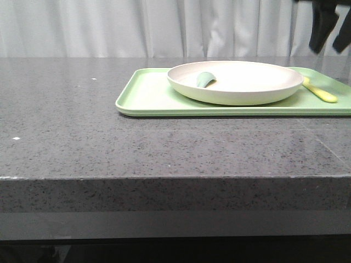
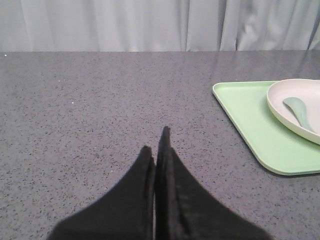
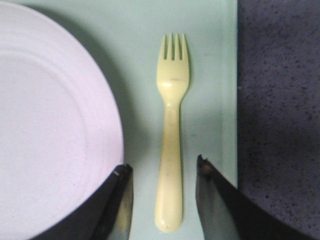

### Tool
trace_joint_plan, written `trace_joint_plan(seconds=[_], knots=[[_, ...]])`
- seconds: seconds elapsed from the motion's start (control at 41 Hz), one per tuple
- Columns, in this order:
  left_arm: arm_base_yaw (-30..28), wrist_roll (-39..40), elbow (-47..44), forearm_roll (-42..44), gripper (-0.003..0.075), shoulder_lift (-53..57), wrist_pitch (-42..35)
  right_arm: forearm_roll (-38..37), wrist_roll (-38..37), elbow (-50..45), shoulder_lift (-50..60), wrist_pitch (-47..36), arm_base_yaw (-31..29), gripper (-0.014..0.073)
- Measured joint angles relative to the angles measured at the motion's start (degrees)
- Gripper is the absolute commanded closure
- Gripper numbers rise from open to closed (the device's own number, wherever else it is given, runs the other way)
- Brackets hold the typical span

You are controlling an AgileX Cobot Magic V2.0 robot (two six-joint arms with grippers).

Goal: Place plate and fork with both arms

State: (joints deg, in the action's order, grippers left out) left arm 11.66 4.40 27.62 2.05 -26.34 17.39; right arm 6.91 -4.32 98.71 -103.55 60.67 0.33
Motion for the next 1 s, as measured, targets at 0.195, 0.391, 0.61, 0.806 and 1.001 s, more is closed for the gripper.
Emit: trace_joint_plan(seconds=[0.195,0.391,0.61,0.806,1.001], knots=[[0.00,0.00,0.00,0.00,0.0738,0.00,0.00,0.00,0.71,0.00,6.00,2.73,0.00,0.0710],[0.00,0.00,0.00,0.00,0.0738,0.00,0.00,0.00,1.49,-3.56,12.10,3.80,0.00,0.0708],[0.00,0.00,0.00,0.00,0.0738,0.00,0.00,0.00,5.03,-20.27,27.70,-4.89,0.11,0.0708],[0.00,0.00,0.00,0.00,0.0738,0.00,0.00,0.00,9.39,-40.42,43.48,-16.97,0.11,0.0708],[0.00,0.00,0.00,0.00,0.0738,0.00,0.00,0.00,10.05,-60.66,60.48,-30.62,0.11,0.0708]])
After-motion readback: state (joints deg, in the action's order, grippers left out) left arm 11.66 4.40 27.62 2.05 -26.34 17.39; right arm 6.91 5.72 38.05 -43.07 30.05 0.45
